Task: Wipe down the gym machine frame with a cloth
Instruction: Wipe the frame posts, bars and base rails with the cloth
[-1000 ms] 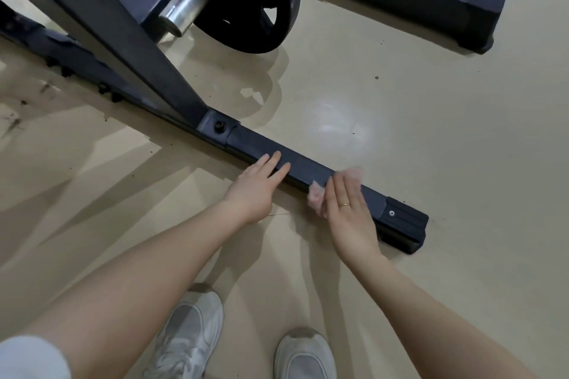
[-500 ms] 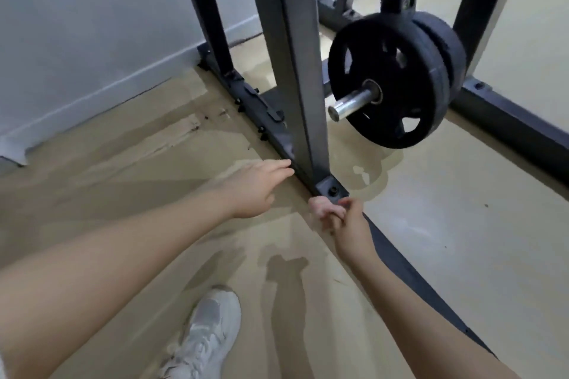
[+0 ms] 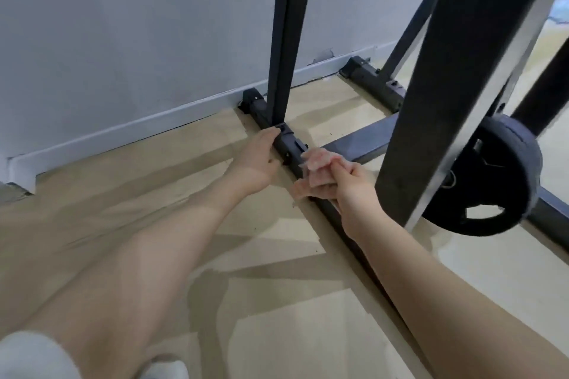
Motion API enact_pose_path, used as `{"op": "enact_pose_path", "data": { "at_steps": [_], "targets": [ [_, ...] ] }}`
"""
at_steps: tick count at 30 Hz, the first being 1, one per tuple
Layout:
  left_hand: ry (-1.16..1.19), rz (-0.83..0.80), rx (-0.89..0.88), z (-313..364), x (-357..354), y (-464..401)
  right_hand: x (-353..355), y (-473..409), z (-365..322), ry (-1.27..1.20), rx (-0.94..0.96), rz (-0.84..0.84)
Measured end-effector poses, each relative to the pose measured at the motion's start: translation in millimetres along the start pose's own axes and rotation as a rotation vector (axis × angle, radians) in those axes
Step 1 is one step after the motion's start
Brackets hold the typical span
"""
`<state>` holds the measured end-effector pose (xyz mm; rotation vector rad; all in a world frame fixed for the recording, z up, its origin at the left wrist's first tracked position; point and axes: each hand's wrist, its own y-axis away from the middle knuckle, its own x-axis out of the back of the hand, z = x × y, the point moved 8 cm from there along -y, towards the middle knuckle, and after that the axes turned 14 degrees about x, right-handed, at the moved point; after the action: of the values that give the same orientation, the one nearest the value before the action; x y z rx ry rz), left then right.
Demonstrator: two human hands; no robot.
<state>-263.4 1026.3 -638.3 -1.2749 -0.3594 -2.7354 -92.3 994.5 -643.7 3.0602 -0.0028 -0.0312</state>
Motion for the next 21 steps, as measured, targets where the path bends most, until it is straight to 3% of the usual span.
{"op": "enact_pose_path", "data": {
  "at_steps": [10, 15, 21],
  "targets": [
    [0.121, -0.001, -0.222, 48, 128, -120, -74, -134, -92, 0.019, 0.122, 0.332],
    [0.268, -0.091, -0.290, 77, 158, -158, -85, -166, -168, -0.040, 0.365, 0.429],
    [0.384, -0.001, -0.381, 136, 199, -198, -84, -188, -259, 0.014, 0.688, 0.545]
  ]
}}
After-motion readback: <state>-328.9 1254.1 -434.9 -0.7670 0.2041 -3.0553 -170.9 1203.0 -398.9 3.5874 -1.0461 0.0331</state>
